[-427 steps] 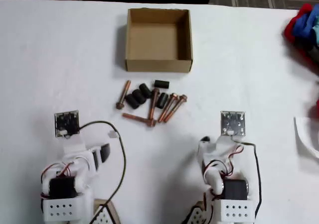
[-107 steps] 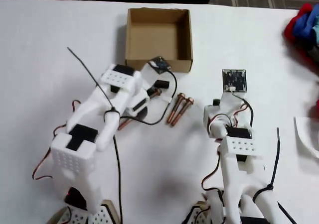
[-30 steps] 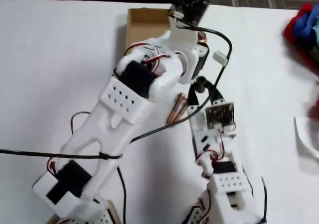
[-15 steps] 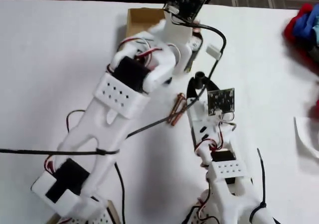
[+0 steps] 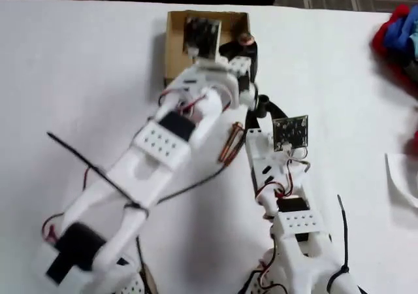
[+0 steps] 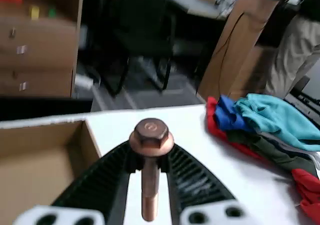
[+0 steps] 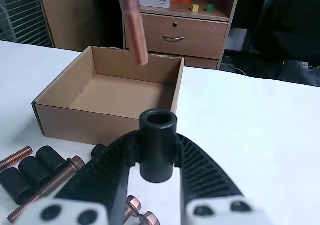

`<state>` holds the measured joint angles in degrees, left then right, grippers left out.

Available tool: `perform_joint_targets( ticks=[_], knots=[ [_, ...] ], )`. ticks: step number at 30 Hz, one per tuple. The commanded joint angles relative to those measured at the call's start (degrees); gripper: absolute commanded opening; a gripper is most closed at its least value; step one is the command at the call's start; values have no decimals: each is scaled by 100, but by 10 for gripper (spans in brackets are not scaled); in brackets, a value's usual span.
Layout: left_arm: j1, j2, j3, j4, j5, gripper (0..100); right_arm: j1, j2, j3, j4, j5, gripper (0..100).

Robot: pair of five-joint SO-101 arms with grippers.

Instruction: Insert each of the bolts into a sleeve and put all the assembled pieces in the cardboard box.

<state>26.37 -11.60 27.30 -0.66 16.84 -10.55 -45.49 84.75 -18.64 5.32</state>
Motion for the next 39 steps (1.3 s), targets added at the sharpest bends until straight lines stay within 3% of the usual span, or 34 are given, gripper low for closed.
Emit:
perform_joint_targets(
  ticks=[1,4,11,15,32,39],
  knots=[
    [105,-633,787,-1064,-545,26,13,-171,-299,-13,-35,21],
    [114,-756,831,-1125,-633,26,-101,119,-343,-224,0,21],
    [114,-985,505,-651,-624,26,-207,1719,-492,-2290,387,21],
    [299,-1178,549,-387,-633,26,-224,1877,-484,-2888,387,21],
    [466,-1160,453,-246,-624,26,-259,1921,-501,-2958,387,21],
    [457,-1152,954,-237,-624,26,-233,1912,-501,-2958,387,21]
  ],
)
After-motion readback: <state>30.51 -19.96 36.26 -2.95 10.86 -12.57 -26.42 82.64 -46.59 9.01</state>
